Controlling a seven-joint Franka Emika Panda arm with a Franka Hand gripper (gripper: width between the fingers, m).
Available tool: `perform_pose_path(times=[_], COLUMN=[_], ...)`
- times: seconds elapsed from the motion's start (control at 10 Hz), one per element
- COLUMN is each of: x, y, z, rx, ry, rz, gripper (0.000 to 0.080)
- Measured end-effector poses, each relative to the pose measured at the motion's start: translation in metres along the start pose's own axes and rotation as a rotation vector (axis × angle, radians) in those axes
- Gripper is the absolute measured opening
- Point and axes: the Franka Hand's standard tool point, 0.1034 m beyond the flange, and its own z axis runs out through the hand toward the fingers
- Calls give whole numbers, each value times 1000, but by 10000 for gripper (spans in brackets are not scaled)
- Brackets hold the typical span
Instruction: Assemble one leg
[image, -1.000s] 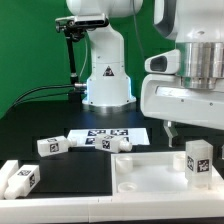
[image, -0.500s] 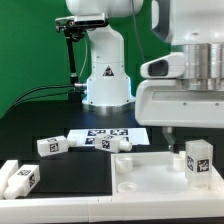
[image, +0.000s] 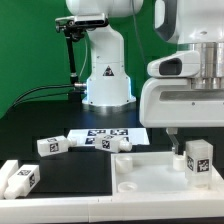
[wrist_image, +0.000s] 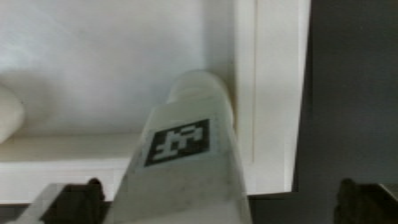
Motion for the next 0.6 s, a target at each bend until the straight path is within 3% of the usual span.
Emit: perform_pose_path(times=[0.2,0.3,0.6], x=[0,0,-1], y=[0,2,4], z=[0,0,2], rx=[1,-2,-9], ry=[0,-1,0], rz=[37,37,368], gripper=[383,288,288])
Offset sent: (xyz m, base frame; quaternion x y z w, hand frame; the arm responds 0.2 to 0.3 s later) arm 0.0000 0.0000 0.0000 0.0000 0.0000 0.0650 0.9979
